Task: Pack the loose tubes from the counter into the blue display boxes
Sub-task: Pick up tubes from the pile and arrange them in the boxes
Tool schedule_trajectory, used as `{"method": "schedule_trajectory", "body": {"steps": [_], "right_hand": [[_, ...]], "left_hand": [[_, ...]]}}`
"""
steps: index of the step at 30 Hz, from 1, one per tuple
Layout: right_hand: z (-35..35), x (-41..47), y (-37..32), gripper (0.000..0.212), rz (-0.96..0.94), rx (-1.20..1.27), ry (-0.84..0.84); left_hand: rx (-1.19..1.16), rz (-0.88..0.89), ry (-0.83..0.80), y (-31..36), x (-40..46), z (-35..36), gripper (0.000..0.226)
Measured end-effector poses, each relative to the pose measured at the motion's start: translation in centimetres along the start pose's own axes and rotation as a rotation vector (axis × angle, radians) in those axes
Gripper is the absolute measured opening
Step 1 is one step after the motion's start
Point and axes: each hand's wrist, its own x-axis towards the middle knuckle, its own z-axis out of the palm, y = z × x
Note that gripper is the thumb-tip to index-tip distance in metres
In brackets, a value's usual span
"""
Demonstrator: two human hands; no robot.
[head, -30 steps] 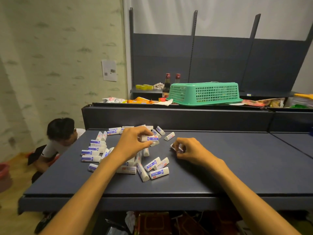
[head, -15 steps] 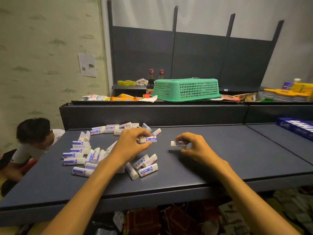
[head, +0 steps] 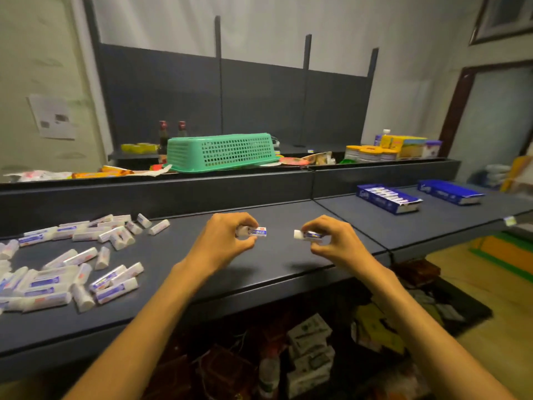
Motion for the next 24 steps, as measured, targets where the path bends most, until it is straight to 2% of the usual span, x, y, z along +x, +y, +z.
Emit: {"method": "schedule_trajectory", "body": {"steps": [7,14,24], "right_hand": [[-10.1,-5.3,8.3,0.033,0.049,-0.059,0.001],[-17.0,-8.2,15.7,0.031,0.113,-0.111,0.049],[-22.0,-6.8,27.4,0.032,0.149,-0.141,0.070]], "left_hand": [[0.018,0.085,-0.011,9.6,4.7,10.0,0.018],[0.015,0.100,-0.052,15.5,9.4,17.1,0.019],[0.007,0.103,-0.081,17.8,17.8,27.2,0.022]]}}
